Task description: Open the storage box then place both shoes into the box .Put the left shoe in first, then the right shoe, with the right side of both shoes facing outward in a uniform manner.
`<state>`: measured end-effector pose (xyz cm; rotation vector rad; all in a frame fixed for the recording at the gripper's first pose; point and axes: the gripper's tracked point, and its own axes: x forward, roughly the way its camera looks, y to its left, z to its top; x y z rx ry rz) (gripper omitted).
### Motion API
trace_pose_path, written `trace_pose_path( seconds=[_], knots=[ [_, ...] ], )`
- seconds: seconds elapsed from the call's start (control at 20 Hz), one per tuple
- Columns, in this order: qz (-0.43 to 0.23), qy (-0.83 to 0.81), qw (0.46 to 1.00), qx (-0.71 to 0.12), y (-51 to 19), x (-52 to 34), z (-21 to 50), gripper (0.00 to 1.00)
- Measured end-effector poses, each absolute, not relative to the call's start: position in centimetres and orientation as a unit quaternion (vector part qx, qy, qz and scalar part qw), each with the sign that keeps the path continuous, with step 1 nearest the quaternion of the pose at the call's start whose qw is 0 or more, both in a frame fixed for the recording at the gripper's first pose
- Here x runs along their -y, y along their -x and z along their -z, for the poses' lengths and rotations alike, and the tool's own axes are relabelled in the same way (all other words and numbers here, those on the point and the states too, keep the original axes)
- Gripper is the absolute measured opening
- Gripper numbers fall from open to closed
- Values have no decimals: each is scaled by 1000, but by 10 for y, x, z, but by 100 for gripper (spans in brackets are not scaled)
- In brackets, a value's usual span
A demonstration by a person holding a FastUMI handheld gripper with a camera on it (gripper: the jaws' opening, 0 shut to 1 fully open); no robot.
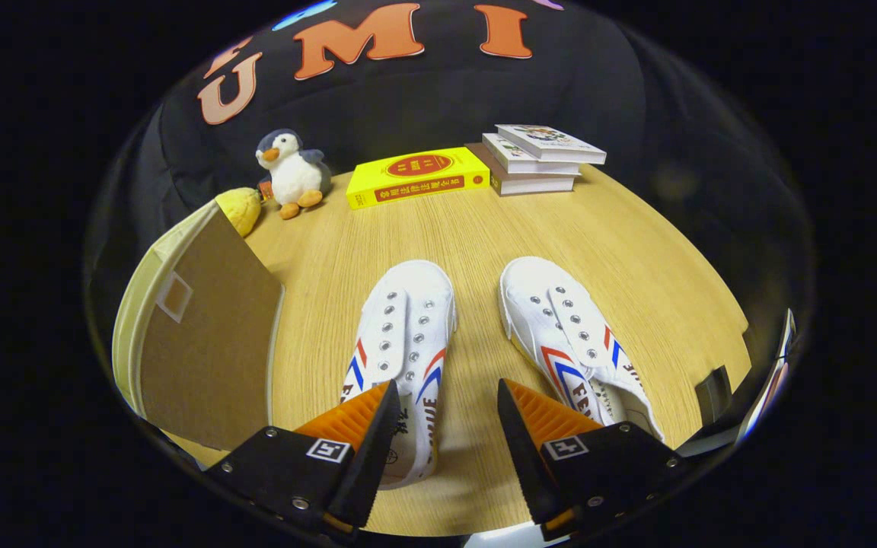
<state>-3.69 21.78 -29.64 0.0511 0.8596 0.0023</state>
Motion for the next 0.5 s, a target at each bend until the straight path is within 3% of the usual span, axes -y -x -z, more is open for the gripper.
trace_pose_path(
  seconds=[0.2,0.35,0.45,0.5],
  knots=[
    [-15,-52,900,-433,27,-230,313,62],
    [-32,-61,894,-442,24,-242,318,37],
    [-42,-62,891,-447,24,-244,320,25],
    [-46,-63,890,-450,25,-244,320,25]
  ],
)
